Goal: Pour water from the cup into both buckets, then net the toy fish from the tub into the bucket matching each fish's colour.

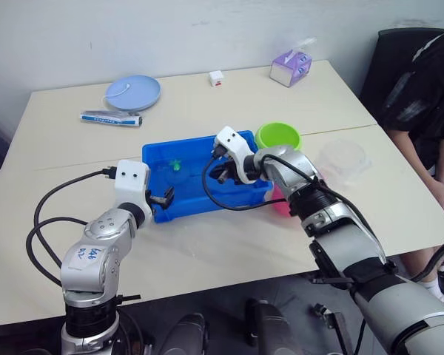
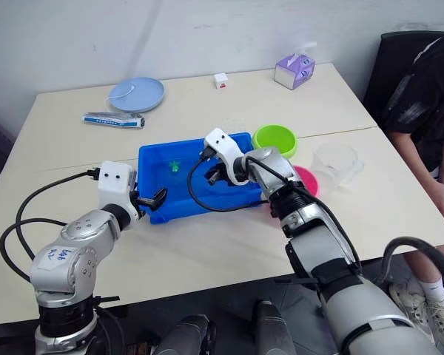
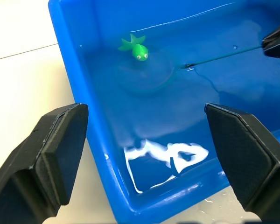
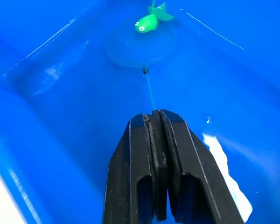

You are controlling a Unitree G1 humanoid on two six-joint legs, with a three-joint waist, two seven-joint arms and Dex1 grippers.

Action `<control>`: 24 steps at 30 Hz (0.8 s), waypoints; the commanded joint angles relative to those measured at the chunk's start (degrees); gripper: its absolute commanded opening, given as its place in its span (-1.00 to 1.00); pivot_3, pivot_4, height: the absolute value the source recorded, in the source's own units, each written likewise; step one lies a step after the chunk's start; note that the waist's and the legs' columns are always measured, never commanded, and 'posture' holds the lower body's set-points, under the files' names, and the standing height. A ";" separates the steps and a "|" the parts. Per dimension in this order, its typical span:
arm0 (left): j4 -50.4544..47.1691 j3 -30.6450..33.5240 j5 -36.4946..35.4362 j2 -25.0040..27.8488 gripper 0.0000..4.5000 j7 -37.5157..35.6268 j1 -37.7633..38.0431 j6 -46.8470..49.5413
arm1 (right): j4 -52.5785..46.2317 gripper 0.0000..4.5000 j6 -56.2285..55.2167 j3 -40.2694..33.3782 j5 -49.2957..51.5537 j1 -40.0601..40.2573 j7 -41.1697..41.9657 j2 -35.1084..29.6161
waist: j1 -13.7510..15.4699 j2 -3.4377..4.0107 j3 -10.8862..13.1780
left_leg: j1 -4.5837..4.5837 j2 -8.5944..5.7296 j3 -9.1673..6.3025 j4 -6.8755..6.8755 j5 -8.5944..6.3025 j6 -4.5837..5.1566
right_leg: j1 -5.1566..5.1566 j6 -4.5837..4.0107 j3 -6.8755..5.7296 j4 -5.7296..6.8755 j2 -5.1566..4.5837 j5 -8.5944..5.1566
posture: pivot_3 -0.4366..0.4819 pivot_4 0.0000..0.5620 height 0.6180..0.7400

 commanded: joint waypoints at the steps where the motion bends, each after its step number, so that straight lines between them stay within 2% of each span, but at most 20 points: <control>1: -3.03 0.44 0.60 -0.13 0.91 0.54 0.24 -0.70 | -0.06 -0.66 -2.05 -2.80 0.34 -3.07 -0.59 0.91 | -0.15 0.00 0.00 | 0.00 0.01 0.00 -0.01 0.00 0.00 | -0.01 0.00 0.00 0.00 0.00 0.00 | -0.05 -0.47 1.00; 8: -2.60 0.29 0.50 -0.17 0.91 0.22 0.09 -1.01 | -9.08 -0.66 1.68 -5.39 1.59 -2.40 0.17 -1.38 | -0.67 0.01 0.00 | -0.01 0.01 -0.01 -0.01 0.00 0.00 | -0.01 0.00 0.00 0.00 0.00 0.00 | -0.05 -0.47 1.00; 20: 0.47 -1.51 0.06 1.14 0.91 -1.92 -2.44 -2.43 | -43.79 -0.66 23.29 -6.38 7.57 10.23 1.39 -12.52 | 0.12 0.01 0.01 | -0.03 -0.01 -0.04 -0.02 0.00 0.00 | 0.00 0.00 0.05 -0.03 -0.05 0.00 | -0.05 -0.47 1.00; 24: 1.67 -2.29 -0.52 2.10 0.91 -3.68 -3.14 -3.37 | -56.00 -0.66 30.90 -11.49 12.28 14.94 1.26 -18.30 | 0.54 0.00 0.01 | -0.04 0.03 -0.05 -0.03 -0.02 -0.03 | -0.01 0.00 0.07 -0.03 -0.03 0.00 | -0.05 -0.47 1.00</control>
